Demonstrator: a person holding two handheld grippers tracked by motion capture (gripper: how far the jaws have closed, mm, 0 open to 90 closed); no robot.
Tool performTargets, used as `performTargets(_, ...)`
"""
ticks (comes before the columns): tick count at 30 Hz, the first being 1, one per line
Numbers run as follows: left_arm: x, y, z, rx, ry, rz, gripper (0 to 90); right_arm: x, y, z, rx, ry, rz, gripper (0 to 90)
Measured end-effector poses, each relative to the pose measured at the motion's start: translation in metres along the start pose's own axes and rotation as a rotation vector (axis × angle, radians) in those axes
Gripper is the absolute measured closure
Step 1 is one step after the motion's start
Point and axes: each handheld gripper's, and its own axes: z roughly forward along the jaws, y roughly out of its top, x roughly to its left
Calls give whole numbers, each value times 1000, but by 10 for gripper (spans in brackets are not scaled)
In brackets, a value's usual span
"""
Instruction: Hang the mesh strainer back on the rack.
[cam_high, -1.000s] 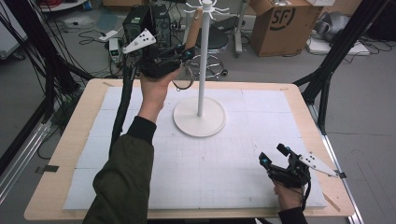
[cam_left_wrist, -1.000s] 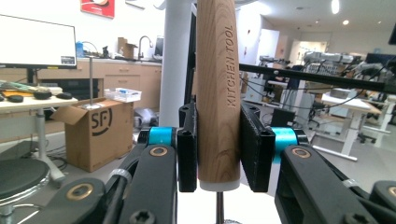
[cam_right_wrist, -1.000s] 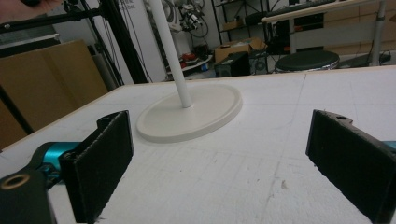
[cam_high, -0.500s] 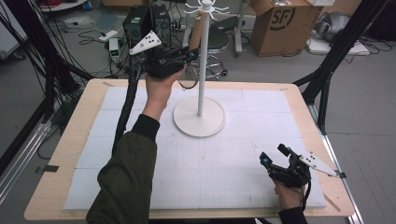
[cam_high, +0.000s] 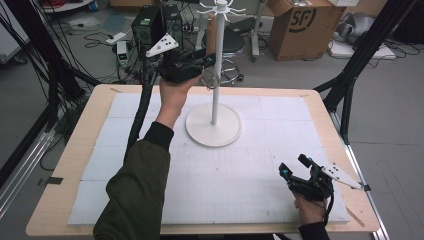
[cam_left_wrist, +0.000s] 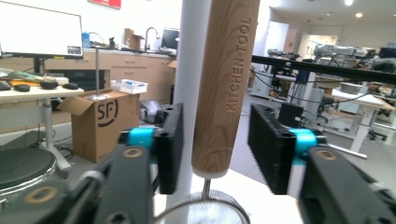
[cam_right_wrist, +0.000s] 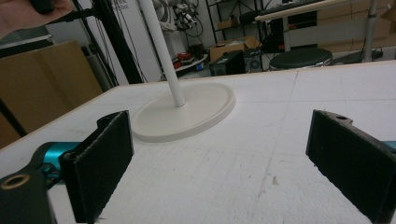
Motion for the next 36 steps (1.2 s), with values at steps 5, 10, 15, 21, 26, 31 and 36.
performTargets(5,2,1,-4,10,19,9,423,-3,0,-1,0,-9,0,65)
performTargets(10,1,-5,-18,1,25,-1,389,-3,0,-2,-7,-9,1,65)
performTargets(15,-4,-13,-36,21,27,-9,315,0,0,-2,-7,-3,-9,65)
performTargets(21,-5,-23,-60,11,28,-26,266,3,0,-1,-6,-1,-21,65)
performTargets(26,-12,-34,-83,-2,39,-9,262,6,0,-1,2,4,-24,65)
performTargets(31,-17,-47,-106,11,54,2,255,10,0,1,1,11,-32,65)
performTargets(36,-23,-56,-128,-12,47,1,248,14,0,4,6,24,-44,65)
